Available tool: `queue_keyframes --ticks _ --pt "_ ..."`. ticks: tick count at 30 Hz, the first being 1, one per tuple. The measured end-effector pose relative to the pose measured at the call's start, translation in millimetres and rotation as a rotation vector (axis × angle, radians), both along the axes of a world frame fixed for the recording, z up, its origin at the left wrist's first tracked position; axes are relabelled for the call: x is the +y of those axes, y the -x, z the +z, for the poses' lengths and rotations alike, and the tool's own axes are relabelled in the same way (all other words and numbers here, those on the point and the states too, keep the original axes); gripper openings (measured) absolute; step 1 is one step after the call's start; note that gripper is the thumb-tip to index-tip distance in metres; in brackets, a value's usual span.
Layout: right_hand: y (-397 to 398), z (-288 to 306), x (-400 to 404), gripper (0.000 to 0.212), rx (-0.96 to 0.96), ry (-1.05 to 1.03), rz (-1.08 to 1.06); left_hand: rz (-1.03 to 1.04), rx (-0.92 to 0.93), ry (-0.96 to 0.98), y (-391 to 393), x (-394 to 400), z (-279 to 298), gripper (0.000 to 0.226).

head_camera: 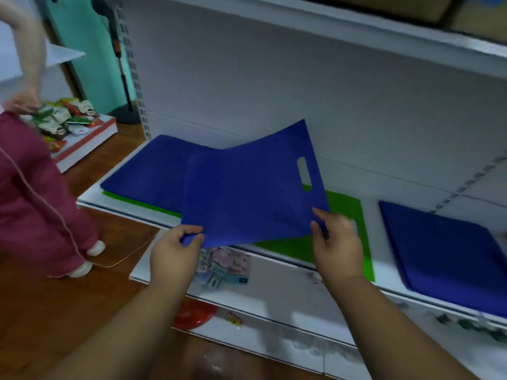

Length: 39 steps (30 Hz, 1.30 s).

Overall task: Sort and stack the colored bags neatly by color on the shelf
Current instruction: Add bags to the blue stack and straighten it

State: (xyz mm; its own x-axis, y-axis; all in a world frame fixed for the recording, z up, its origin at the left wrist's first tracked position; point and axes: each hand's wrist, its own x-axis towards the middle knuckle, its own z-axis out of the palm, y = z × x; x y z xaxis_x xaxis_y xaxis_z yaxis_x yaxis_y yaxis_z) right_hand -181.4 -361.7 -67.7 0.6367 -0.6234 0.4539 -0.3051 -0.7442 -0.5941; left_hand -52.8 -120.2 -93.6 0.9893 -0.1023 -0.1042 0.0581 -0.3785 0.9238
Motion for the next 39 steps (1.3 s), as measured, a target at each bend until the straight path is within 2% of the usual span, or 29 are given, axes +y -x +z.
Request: queue_keyframes --ticks 7,9,13,17,25,28,31,35,39 --pt "127 10 -103 0.032 0.093 -0.062 -0.289 -0.339 -0.518 -0.296 76 -124 16 0.016" --pt "168 9 -137 0.035 0.138 -0.090 -0.336 -0.396 -0.599 -0.345 104 -167 18 0.014" --pt "243 8 -207 0.043 0.268 -0.150 -0.403 -0.482 -0.609 -0.400 164 -245 18 0.013" --pt "294 1 -269 0.044 0.440 -0.104 -0.352 -0.549 -0.602 -0.463 208 -308 12 0.017" --pt "331 -8 -330 0.036 0.721 -0.054 -0.275 -0.633 -0.612 -0.722 254 -368 0 0.024" --pt "331 -8 -342 0.028 0.783 -0.022 -0.267 -0.645 -0.632 -0.828 258 -379 1 0.019" --pt "329 -3 -347 0.023 0.841 0.027 -0.291 -0.656 -0.665 -0.846 258 -381 1 0.013" --pt "318 1 -340 0.019 0.788 0.049 -0.277 -0.622 -0.688 -0.838 255 -378 2 0.021" --pt "288 7 -313 0.031 0.644 0.023 -0.135 -0.593 -0.670 -0.745 256 -366 8 0.025"
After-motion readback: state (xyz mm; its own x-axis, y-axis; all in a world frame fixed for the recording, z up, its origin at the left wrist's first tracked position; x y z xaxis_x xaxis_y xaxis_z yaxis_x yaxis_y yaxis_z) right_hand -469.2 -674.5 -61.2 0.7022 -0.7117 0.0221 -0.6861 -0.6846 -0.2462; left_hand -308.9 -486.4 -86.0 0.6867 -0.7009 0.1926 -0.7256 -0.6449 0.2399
